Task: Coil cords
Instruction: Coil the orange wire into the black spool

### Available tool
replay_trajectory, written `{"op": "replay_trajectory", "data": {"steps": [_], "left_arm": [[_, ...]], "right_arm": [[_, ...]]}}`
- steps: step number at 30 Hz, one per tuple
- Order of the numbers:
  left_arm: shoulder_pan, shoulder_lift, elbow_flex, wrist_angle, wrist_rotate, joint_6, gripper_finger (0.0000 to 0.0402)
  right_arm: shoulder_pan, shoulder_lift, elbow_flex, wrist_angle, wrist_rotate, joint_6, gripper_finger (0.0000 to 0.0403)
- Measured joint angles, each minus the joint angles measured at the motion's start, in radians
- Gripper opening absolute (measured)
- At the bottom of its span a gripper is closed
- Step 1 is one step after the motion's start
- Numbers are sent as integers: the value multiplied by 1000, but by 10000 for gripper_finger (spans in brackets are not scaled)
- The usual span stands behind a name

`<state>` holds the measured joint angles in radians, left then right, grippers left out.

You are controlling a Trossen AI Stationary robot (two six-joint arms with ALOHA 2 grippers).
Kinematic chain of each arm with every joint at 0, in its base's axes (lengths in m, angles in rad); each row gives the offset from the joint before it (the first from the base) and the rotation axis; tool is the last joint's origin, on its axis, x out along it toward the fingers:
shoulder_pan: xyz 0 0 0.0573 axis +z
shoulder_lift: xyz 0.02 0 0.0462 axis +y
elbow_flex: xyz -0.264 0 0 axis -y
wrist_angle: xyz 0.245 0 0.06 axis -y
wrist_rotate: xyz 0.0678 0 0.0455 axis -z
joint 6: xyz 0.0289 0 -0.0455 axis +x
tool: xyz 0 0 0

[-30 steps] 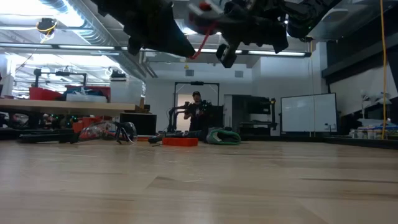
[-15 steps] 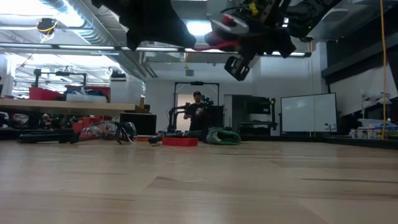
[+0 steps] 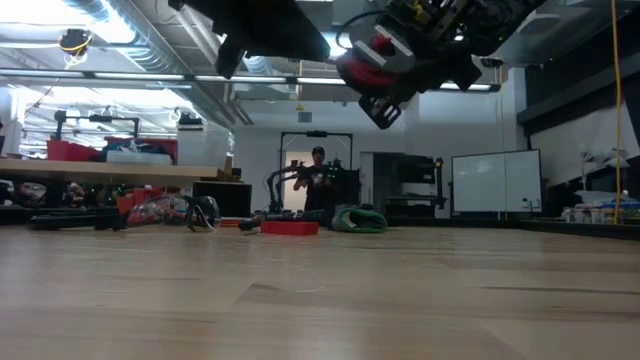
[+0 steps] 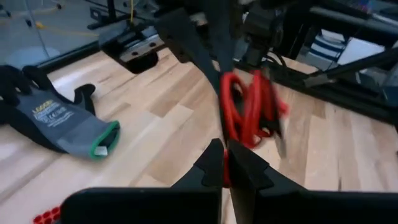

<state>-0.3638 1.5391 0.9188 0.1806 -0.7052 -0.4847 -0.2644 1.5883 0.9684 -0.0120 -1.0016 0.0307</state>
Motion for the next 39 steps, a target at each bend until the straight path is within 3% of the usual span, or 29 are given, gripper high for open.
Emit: {"op": "replay_trajectory", "data": {"steps": [8,39], "left_arm": [[10,0,0,29,29,-50,0],[10,-1,1,-21,95,-118,1]], "right_arm": [[52,0,0,1,158,-47,3],[96,0,-2,17,200,-107,3]]}}
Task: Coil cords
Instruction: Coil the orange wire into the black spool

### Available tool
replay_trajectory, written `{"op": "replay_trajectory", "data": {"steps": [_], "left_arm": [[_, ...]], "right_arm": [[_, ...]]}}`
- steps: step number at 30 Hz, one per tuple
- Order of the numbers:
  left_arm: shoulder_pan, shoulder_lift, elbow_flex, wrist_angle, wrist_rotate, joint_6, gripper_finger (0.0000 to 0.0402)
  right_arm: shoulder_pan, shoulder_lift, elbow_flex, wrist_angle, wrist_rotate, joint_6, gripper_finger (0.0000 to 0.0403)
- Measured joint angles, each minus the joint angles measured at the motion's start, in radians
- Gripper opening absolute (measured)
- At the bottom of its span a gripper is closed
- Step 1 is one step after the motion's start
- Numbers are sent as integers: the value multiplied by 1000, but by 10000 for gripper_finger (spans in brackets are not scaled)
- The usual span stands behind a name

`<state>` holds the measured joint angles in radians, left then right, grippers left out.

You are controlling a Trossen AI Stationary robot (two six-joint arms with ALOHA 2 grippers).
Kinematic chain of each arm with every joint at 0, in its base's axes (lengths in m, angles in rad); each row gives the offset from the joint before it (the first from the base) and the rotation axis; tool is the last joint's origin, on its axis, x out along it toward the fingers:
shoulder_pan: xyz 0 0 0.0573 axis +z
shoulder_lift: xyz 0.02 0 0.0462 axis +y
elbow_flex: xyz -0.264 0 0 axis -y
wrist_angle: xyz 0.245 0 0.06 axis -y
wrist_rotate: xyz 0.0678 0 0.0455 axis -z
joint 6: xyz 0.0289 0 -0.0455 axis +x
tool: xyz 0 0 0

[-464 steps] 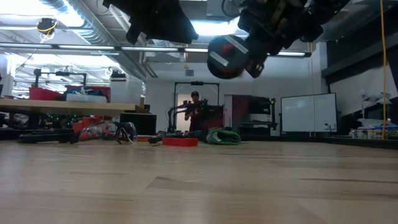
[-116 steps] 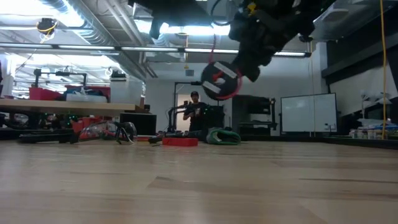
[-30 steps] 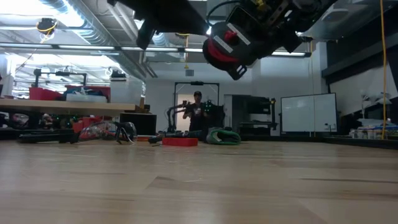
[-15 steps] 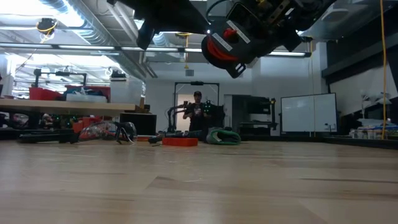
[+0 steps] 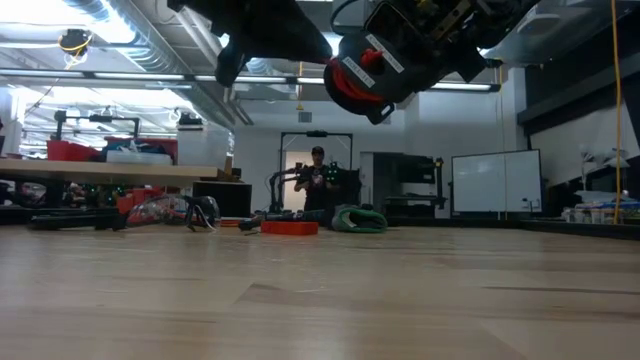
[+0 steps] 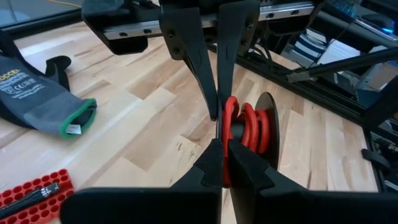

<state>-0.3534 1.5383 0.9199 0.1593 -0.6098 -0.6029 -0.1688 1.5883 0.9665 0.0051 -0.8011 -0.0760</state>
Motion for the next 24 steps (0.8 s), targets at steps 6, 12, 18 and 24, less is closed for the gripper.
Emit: {"op": "replay_trajectory", "data": {"steps": [6,12,18,24], "left_arm": [[2,0,0,0,0,0,11],[2,0,0,0,0,0,30],[4,1,0,2,0,0,65],[17,20,0,13,0,-3,91]], "right_arm": [[0,0,0,1,4,-5,3],[0,0,0,4,5,-5,3],[0,0,0,26,5,-5,3],[0,0,0,45,5,0,3]]}}
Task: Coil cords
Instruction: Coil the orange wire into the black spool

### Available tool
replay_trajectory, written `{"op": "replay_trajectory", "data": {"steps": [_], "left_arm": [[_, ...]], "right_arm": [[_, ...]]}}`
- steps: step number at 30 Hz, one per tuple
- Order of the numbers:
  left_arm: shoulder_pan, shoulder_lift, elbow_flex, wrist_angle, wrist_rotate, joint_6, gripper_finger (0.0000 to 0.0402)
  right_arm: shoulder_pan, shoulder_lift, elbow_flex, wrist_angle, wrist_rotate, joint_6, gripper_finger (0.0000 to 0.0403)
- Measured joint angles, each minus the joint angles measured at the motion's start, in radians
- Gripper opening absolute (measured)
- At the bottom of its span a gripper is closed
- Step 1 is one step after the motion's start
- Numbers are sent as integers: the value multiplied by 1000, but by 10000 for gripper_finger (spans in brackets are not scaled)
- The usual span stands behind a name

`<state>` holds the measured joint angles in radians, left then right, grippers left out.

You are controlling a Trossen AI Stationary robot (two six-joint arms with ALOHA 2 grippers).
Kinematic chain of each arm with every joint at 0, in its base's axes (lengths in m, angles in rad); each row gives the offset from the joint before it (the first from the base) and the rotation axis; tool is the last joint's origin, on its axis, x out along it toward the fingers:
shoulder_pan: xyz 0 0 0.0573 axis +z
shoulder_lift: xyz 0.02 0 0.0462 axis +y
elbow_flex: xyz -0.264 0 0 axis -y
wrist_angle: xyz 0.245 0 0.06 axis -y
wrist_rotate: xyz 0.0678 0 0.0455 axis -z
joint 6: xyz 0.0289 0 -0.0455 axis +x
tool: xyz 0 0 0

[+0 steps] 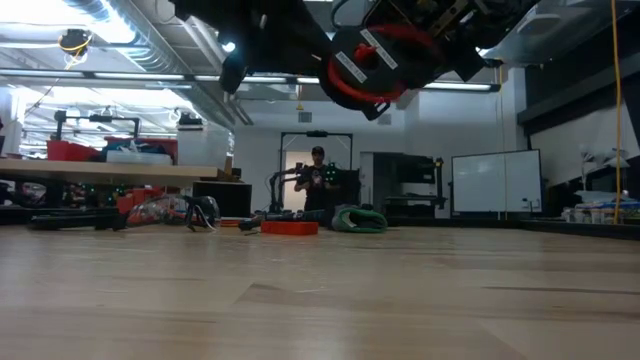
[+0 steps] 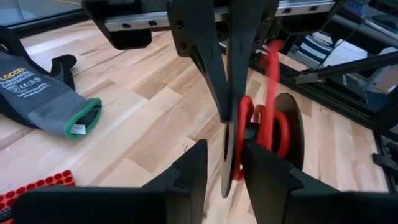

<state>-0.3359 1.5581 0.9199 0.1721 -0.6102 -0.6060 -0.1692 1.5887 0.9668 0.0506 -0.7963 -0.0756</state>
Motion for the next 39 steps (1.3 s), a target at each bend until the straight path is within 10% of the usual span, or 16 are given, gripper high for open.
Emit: {"op": "replay_trajectory", "data": {"steps": [10,23,39], "left_arm": [[2,4,0,5,8,57,10],[2,4,0,6,8,64,2],[0,-44,0,-88,-19,56,0]], "right_arm": [[-1,1,0,0,-4,1,3],[-1,1,0,0,-5,1,6],[-2,1,48,-1,36,52,119]]}}
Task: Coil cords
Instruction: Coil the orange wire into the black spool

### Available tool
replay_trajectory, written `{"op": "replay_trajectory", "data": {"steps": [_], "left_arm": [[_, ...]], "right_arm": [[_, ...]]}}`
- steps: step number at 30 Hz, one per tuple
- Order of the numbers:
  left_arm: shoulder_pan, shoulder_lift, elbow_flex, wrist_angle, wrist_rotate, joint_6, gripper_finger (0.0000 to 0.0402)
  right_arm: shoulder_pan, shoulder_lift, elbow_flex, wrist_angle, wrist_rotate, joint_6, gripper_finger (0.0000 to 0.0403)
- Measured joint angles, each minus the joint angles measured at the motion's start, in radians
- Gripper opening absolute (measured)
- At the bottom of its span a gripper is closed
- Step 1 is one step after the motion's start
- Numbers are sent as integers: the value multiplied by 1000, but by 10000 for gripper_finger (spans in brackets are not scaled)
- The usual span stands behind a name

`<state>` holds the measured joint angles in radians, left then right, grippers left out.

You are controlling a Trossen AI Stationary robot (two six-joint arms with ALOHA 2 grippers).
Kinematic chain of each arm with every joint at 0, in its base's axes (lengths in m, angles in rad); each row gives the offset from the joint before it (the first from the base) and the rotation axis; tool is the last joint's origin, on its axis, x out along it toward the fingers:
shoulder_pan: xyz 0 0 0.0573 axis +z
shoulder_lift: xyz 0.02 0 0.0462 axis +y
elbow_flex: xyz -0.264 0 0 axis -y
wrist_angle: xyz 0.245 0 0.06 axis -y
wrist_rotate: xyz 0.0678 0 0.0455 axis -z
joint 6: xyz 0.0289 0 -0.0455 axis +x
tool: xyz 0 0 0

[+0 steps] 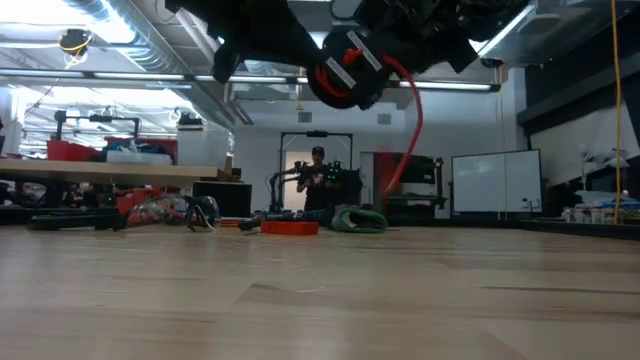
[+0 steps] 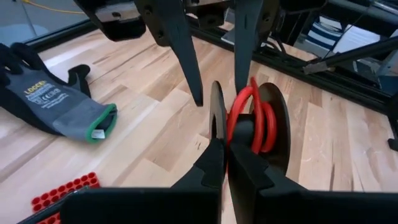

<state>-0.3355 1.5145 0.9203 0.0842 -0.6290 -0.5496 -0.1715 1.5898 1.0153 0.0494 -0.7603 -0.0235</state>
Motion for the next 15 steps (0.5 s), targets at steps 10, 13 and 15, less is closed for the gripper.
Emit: {"op": "replay_trajectory", "data": {"steps": [10,13,15], "left_arm": [[-19,-90,-2,-135,-38,-29,0],[-32,-103,-2,-179,-54,-58,0],[-40,-112,-2,-195,-86,-63,0]], "right_arm": [[-73,-3,192,-241,7,-7,122],[-113,-3,262,-369,10,-10,122],[-136,-3,297,-473,11,-10,122]]}}
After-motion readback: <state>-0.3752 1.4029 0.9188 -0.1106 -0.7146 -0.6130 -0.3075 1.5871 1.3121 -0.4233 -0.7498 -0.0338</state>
